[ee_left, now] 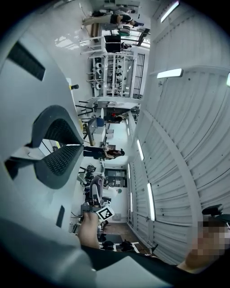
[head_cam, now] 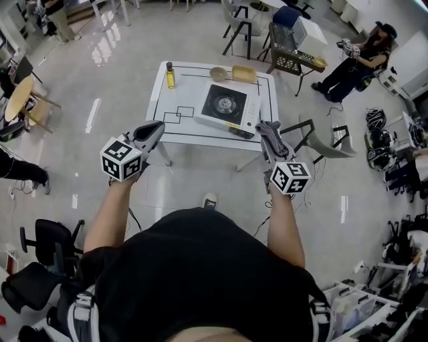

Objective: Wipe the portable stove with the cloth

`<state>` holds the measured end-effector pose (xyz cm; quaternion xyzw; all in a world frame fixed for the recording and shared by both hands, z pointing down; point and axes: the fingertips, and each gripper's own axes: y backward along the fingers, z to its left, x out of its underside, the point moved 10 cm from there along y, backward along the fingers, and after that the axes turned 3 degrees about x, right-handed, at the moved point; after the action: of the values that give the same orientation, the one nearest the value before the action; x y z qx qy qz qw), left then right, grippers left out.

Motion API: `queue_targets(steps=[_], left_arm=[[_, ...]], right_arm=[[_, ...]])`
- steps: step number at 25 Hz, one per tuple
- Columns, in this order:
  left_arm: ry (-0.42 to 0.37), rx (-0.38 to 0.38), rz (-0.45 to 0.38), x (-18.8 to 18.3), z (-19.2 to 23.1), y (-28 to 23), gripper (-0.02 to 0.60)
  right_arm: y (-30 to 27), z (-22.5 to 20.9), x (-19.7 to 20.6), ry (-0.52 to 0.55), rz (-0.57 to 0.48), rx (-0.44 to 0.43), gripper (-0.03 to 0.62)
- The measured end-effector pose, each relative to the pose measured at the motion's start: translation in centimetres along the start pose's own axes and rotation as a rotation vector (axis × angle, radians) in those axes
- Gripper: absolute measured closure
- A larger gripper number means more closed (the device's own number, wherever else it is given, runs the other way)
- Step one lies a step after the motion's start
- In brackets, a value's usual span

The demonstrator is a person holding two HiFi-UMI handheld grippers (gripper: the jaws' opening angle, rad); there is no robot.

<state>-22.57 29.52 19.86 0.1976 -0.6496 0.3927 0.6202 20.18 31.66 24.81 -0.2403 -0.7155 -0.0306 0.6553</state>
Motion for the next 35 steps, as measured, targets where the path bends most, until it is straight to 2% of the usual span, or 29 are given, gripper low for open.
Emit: queue_targets(steps=[5,14,21,29,35], left_arm=[[-0.003,-0.034,0.024,-1.2,1.5,-2.9,0.555],[-0.005,-0.098,0.018,-4.3,3.0,-7.7,0.555],[0.013,-0.137,-0.001,-5.0,3.5,-11.1,0.555],[0.033,-0.146,0.015,-4.4,3.7,-13.9,0.555],[0.020,-0.140,0.008,-5.1,4.1,-15.2,0.555]], right_arm=[[-3.9,-3.4,-1.2,-0.011,-0.013,-0.033,0.477],[-8.8,-8.8,-4.1,-0.017,-0.048,-0.114,0.476],[-12.0,-12.1,-4.9,0.001,-0.025,-0.160,0.476],[-13.7,-14.6,-5.0,0.016,0.002,-0.179,0.476],[-14.3,-15.5,-5.2,0.017,0.009,-0.172,0.477]])
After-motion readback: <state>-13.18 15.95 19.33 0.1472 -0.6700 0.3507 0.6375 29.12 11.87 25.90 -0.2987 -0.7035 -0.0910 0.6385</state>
